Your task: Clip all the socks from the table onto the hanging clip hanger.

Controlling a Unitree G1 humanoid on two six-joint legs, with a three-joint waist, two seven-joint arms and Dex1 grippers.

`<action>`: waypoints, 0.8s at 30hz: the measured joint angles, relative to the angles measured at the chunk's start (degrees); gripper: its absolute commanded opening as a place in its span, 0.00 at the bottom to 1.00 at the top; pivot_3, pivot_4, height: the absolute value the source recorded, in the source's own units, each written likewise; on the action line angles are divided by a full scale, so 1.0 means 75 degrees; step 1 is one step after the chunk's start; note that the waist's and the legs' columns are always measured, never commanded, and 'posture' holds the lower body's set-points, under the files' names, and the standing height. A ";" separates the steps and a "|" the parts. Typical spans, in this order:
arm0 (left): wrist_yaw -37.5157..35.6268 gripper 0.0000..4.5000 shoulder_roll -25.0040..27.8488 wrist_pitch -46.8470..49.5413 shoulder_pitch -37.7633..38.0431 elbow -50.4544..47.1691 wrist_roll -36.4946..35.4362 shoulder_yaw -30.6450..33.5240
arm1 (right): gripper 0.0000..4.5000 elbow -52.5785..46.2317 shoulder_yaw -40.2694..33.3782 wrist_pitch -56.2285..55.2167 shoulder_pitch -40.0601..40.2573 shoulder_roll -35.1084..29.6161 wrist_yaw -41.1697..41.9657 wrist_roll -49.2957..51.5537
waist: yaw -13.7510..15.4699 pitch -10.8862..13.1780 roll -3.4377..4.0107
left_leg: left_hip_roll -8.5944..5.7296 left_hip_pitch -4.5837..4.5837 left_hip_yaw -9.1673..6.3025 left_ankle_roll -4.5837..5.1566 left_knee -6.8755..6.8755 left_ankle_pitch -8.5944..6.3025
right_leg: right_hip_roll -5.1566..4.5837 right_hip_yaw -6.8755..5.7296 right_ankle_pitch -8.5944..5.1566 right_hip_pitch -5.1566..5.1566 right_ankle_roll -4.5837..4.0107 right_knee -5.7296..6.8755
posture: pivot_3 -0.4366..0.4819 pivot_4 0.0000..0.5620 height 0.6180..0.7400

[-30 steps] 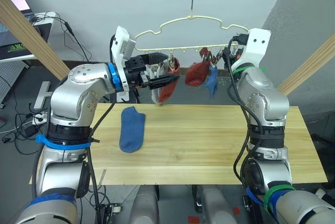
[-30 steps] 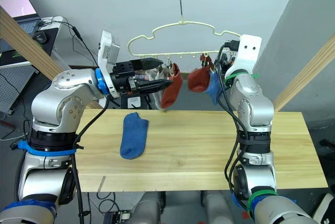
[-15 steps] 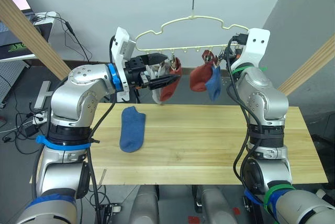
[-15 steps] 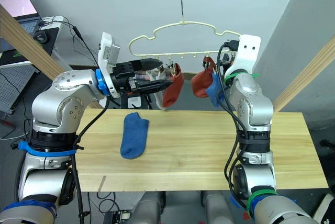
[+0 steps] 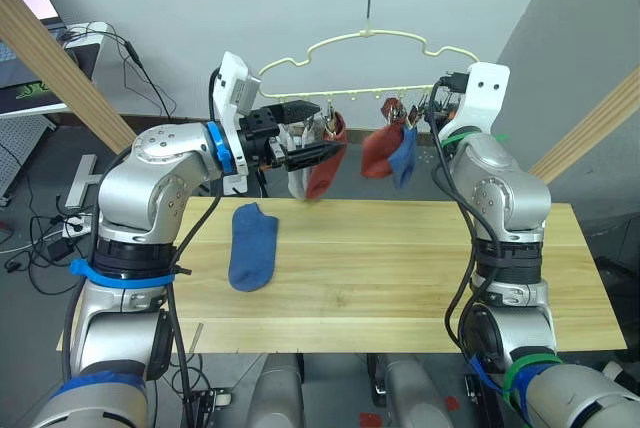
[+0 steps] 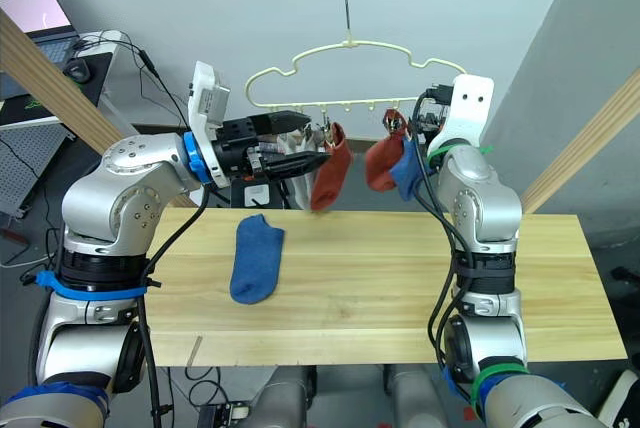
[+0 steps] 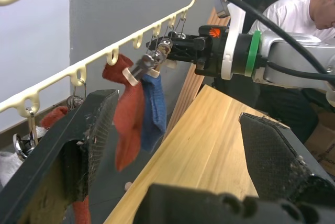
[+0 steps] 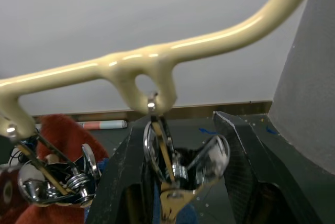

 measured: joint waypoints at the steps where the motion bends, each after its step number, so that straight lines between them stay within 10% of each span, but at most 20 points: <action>1: 0.0002 0.93 -0.0012 0.0000 0.0000 0.0000 0.0000 -0.0011 | 0.39 -0.0057 -0.0001 0.0057 0.0000 0.0060 -0.0020 0.0002 | 0.0000 0.0000 0.0000 | 0.0000 0.0000 0.0000 0.0000 0.0000 0.0000 | 0.0000 0.0000 0.0000 0.0000 0.0000 0.0000 | 0.59 0.46 1.00; 24: 0.0153 0.93 -0.0058 -0.0007 0.0096 -0.0004 0.0035 -0.0014 | 0.35 0.0134 0.0017 -0.0033 -0.0314 0.0087 0.0017 0.0017 | 0.0006 0.0000 0.0000 | 0.0000 -0.0001 0.0000 0.0000 -0.0001 0.0000 | 0.0000 0.0000 0.0000 0.0000 0.0000 -0.0002 | 0.61 0.46 1.00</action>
